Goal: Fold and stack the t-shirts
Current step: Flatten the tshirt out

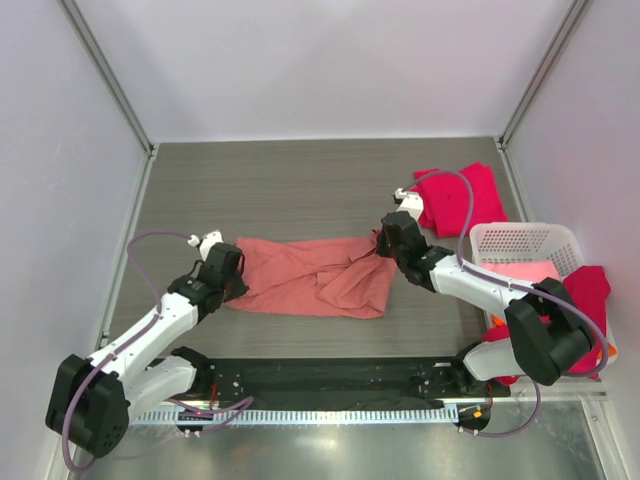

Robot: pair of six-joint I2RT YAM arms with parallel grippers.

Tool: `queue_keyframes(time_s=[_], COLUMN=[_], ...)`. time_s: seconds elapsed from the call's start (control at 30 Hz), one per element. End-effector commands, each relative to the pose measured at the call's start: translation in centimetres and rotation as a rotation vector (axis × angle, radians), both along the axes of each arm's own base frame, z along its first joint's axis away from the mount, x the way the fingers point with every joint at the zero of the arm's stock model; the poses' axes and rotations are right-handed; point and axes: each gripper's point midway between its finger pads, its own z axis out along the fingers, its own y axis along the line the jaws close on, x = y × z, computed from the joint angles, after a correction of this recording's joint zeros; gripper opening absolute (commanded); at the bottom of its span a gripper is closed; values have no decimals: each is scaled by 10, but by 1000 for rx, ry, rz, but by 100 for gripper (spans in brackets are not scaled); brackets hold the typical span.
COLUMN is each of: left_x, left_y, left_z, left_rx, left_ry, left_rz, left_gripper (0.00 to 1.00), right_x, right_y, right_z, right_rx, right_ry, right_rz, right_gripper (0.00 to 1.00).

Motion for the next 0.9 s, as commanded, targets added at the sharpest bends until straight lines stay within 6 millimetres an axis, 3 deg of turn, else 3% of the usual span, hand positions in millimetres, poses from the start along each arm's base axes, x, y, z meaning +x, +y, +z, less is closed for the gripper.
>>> queue_keyframes(time_s=[0.0, 0.23, 0.67, 0.87], left_x=[15, 18, 12, 12], left_y=[-8, -6, 5, 6], left_z=[7, 6, 24, 22], left_rx=[-13, 8, 38, 42], left_ry=[-52, -48, -72, -73], left_rz=[-22, -28, -3, 4], left_gripper=[21, 31, 31, 25], right_x=[6, 5, 4, 4], right_y=[5, 6, 6, 6], right_z=[12, 2, 2, 4], right_rx=[53, 57, 59, 62], right_ry=[-68, -72, -74, -78], right_rz=[3, 11, 18, 18], right_gripper=[1, 1, 1, 1])
